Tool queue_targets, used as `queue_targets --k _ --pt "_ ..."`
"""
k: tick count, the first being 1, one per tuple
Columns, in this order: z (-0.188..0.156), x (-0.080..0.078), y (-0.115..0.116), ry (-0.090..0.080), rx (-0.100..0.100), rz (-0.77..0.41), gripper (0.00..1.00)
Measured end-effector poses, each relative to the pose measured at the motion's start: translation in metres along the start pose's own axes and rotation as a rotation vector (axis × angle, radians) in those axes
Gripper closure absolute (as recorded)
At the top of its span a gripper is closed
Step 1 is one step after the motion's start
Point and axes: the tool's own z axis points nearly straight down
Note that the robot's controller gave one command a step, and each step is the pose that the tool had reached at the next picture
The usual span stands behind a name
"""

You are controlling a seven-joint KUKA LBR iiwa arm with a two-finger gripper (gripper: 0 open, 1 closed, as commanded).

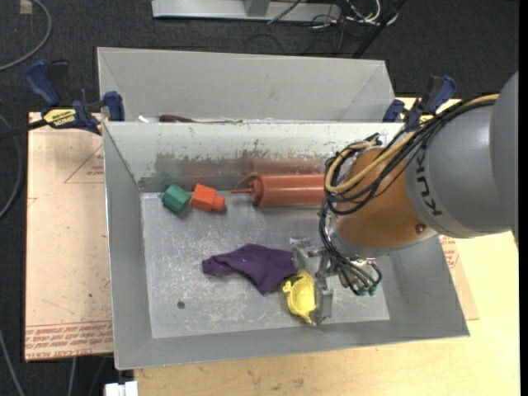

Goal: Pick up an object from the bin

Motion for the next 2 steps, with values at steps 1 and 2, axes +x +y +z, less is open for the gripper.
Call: queue_targets --k 1,2 --pt "-0.033 -0.008 -0.005 0.005 -0.003 -0.088 1.0" --pt "0.008 0.002 0.078 -0.009 -0.002 0.056 0.0"
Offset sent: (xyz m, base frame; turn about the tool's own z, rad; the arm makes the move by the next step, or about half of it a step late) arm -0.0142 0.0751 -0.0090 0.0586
